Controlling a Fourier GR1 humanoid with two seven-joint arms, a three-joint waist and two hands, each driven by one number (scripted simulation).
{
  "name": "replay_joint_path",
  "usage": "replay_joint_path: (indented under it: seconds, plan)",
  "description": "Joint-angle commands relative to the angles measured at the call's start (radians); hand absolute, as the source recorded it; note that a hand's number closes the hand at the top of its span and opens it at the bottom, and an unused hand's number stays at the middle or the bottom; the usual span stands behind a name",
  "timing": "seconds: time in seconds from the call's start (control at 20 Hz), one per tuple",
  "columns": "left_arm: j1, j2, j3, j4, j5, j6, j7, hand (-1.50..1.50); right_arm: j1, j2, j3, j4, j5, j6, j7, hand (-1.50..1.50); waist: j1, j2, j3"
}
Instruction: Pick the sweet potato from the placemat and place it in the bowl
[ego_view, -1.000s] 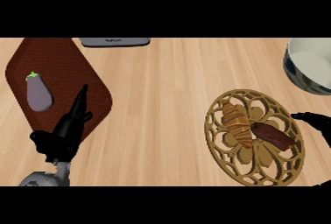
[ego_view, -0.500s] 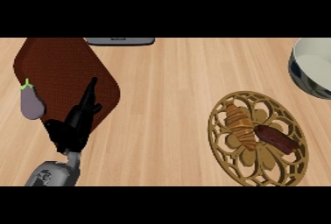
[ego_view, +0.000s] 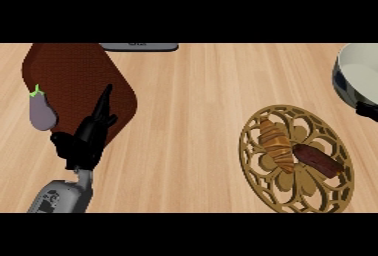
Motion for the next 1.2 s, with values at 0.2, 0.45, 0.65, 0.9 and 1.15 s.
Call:
replay_joint_path:
  seconds: [0.2, 0.45, 0.65, 0.9, 1.15]
  plan:
    - [-0.01, -0.03, 0.022, -0.002, -0.026, -0.007, 0.016, 0.0, 0.01, 0.024, 0.05, 0.109, 0.195, 0.079, -0.18, -1.5, -0.005, 0.0, 0.0]
    - [-0.01, -0.049, 0.018, 0.029, -0.053, -0.004, -0.008, 0.0, -0.055, 0.008, 0.057, 0.209, 0.176, 0.116, -0.251, -1.5, -0.001, 0.001, 0.0]
    - [0.035, -0.05, 0.014, 0.01, -0.054, -0.011, -0.016, 0.0, -0.022, 0.038, 0.09, 0.14, 0.12, 0.107, -0.221, -1.5, -0.007, -0.001, 0.0]
    - [0.001, -0.028, 0.054, 0.007, -0.031, -0.038, 0.021, 0.0, -0.055, 0.019, 0.098, 0.248, 0.081, 0.148, -0.269, -1.5, 0.002, 0.002, 0.001]
    - [-0.013, -0.062, 0.021, 0.025, -0.086, -0.005, 0.02, 0.0, -0.091, 0.045, 0.151, 0.262, 0.046, 0.159, -0.2, -1.5, 0.002, 0.002, 0.0]
